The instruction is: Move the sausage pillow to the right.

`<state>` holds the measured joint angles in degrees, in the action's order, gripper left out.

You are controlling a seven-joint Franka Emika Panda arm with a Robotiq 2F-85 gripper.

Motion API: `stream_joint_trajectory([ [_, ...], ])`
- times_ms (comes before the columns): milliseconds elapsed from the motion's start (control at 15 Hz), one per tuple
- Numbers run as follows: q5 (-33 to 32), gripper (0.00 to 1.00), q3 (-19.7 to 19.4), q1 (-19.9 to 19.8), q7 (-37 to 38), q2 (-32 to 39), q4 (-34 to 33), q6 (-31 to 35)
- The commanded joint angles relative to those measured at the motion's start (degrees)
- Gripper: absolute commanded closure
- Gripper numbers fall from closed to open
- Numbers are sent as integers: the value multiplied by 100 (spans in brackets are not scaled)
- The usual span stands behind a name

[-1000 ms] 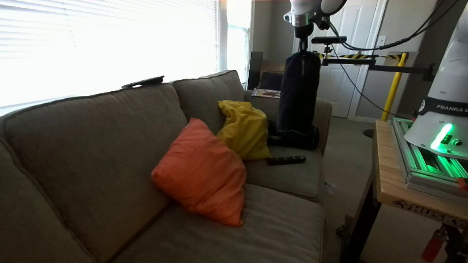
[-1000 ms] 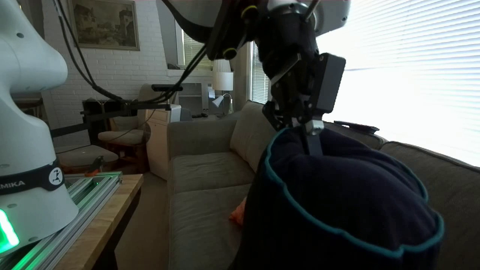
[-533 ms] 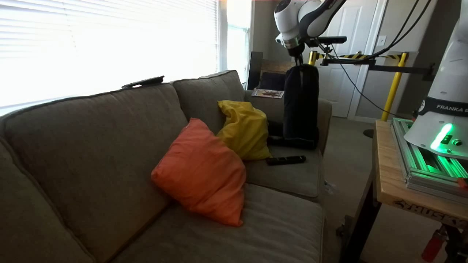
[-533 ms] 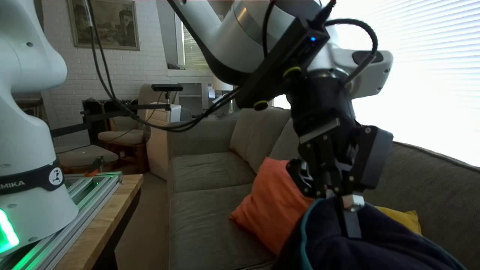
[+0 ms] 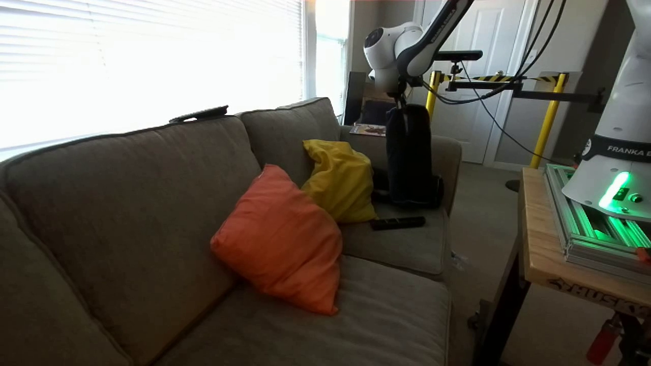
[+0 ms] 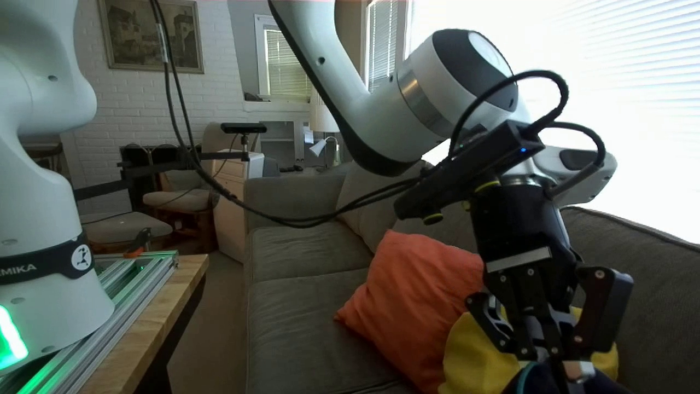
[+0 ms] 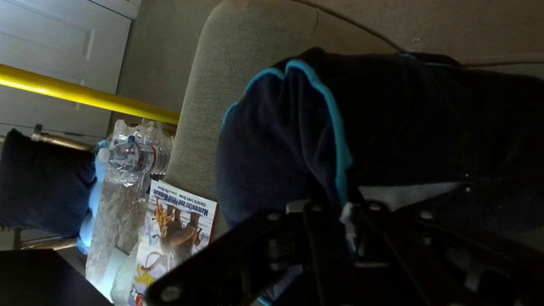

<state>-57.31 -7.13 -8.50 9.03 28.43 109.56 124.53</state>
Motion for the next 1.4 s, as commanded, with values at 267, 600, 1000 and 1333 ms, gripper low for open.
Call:
stream_joint_trajectory([
  [267, 590, 43, 75, 119, 1001, 899, -959, 977],
  [600, 874, 8, -35, 309, 1397, 1069, -1060, 1874],
  [1000, 1337, 0, -227, 442, 1879, 711, -438, 3879],
  [1333, 1609, 0, 778, -213, 1716, -79, 940, 5155],
])
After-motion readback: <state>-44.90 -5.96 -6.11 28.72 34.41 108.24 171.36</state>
